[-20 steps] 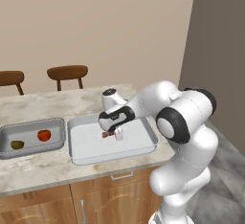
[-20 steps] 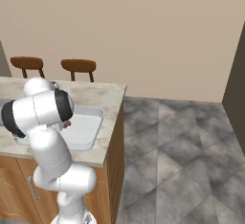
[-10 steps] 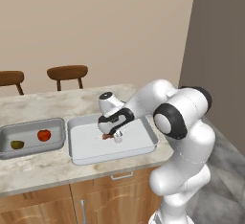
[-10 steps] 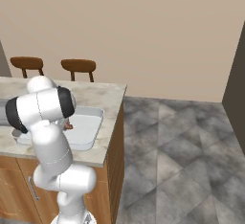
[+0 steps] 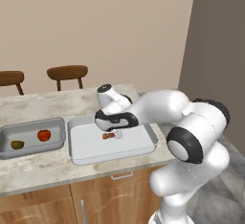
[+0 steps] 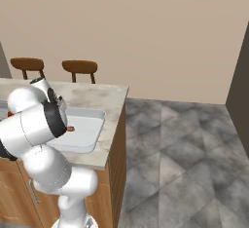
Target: Place the cold items (kiwi and tomato) from the fridge in one tupperware on the dining counter. Place the warm items (hot dog and kebab skewer) in the stove area in another tupperware.
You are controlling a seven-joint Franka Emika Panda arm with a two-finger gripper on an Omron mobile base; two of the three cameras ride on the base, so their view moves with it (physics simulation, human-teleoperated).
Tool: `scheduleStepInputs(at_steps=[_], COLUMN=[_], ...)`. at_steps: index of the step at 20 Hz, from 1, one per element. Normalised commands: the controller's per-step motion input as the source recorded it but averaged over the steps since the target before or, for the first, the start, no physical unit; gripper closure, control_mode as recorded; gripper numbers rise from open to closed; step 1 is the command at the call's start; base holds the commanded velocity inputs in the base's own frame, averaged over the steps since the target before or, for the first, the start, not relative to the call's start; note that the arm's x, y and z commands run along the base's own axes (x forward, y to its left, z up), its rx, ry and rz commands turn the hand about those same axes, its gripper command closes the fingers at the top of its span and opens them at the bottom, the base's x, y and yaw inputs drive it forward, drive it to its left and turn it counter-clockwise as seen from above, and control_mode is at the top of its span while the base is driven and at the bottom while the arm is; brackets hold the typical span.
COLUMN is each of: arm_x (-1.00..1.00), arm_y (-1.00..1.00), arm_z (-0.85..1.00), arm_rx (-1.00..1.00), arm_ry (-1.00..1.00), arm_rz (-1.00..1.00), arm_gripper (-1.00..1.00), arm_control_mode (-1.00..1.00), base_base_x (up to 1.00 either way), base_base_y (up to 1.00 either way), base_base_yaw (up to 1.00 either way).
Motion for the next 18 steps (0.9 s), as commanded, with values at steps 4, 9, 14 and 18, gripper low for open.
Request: scheduleStepInputs(at_steps=[4, 9, 14, 18], arm_x=[-0.71, -0.78, -0.73, -0.69], arm_y=[-0.10, -0.28, -0.37, -0.41], arm_z=[0.65, 0.36, 0.27, 0.23], arm_rx=[0.05, 0.07, 0.05, 0.07], arm_ry=[0.00, 0.00, -0.05, -0.12], arm_rz=[-0.29, -0.46, -0.48, -0.43], arm_gripper=[-1.00, -1.00, -1.00, -1.00], arm_control_mode=[-1.00, -1.00, -1.00, -1.00], base_base_x=[0.00, 0.00, 0.00, 0.00], base_base_y=[0.00, 0.00, 0.00, 0.00], base_base_yaw=[0.00, 0.00, 0.00, 0.00])
